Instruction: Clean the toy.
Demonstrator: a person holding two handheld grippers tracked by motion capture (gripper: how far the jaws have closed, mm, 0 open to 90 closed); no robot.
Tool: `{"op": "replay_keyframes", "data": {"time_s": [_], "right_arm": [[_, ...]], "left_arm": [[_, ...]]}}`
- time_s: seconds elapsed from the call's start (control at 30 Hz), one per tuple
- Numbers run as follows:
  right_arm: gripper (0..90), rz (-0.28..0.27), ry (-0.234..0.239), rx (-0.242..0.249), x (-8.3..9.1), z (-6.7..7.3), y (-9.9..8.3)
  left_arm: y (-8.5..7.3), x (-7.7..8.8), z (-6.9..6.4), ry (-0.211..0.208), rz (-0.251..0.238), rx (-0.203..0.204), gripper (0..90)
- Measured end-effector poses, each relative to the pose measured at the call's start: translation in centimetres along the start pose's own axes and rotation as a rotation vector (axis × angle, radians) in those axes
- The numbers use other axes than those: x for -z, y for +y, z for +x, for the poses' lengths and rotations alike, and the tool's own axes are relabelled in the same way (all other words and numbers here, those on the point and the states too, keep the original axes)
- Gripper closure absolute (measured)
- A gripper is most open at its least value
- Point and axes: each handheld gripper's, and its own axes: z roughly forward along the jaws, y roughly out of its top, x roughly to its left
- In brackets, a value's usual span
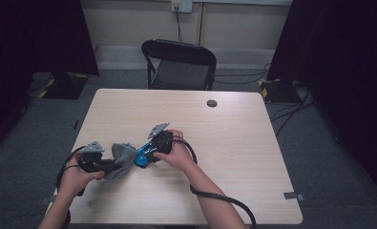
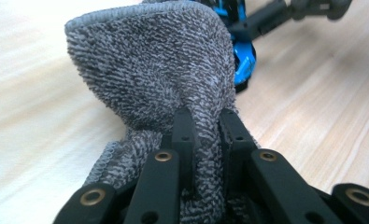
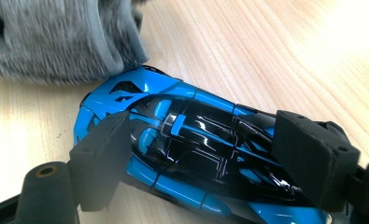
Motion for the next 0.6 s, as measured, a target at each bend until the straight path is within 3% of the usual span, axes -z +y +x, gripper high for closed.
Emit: {"op": "replay_keyframes", "data": {"time_s": [0.27,0.3,0.6], "right_arm": [[20.2,-0.006,0.000,0.002,0.0,0.0,-0.1],[20.2,-0.007,-0.001,0.003,0.0,0.0,-0.1],[20.2,-0.011,0.000,-0.001,0.0,0.0,-0.1]], "left_arm": [[2.8,0.2,1.3,0.046,-0.046,-0.028,78.0],[3.6,-0.2,1.5,0.042,-0.049,-0.025,78.0],[5.9,-2.2,2.1,0.042,-0.074,-0.010,78.3]]}}
